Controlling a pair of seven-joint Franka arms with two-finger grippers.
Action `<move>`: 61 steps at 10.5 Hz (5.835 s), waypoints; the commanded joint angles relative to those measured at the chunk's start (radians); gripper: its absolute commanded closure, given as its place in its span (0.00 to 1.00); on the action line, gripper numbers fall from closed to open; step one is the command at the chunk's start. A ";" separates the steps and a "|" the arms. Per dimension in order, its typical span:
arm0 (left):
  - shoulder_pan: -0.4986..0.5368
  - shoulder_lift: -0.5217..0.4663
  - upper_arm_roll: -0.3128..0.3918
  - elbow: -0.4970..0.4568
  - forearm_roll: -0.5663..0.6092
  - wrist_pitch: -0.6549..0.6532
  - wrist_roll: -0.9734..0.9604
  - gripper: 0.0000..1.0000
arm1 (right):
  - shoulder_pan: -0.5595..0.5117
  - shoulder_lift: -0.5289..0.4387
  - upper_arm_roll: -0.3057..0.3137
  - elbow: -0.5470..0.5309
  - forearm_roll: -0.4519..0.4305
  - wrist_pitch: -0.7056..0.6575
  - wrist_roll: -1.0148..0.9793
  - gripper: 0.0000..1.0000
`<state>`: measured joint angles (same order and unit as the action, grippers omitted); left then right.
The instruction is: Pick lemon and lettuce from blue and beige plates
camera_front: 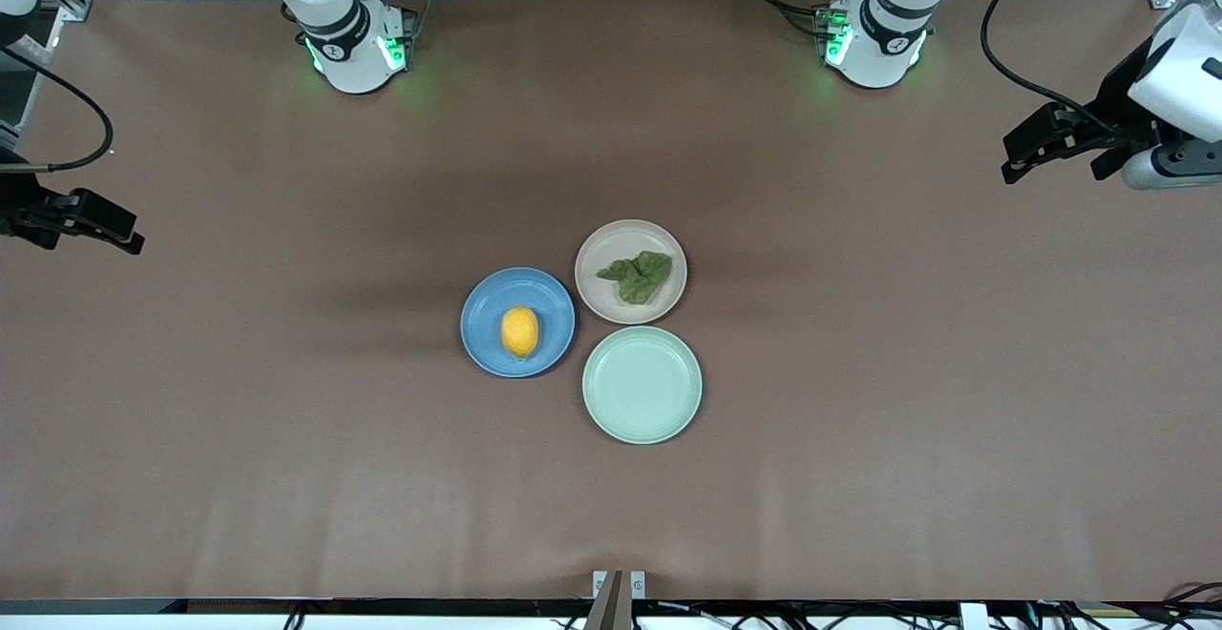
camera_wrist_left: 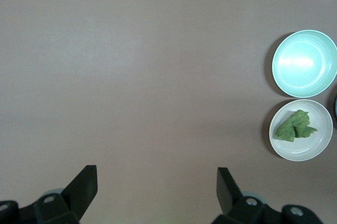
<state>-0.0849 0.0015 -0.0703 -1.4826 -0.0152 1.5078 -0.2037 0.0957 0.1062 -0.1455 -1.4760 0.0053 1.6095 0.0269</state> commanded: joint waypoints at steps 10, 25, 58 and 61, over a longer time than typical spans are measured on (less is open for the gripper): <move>-0.107 0.144 -0.067 -0.002 -0.005 0.064 -0.031 0.00 | 0.001 -0.003 0.040 -0.023 0.005 0.007 0.042 0.00; -0.599 0.633 -0.078 0.005 0.079 0.650 -0.732 0.00 | 0.084 0.360 0.394 -0.198 -0.013 0.556 0.757 0.00; -0.526 0.620 -0.078 -0.022 0.159 0.569 -0.734 1.00 | -0.057 0.165 -0.003 -0.655 0.062 0.748 -0.257 1.00; -0.410 0.621 -0.077 -0.022 0.166 0.526 -0.556 1.00 | -0.060 0.246 -0.006 -0.694 0.064 0.892 -0.260 1.00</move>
<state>-0.5425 0.6322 -0.1396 -1.4911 0.1361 2.0550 -0.8328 0.0349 0.3130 -0.1550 -2.1447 0.0384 2.4175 -0.2098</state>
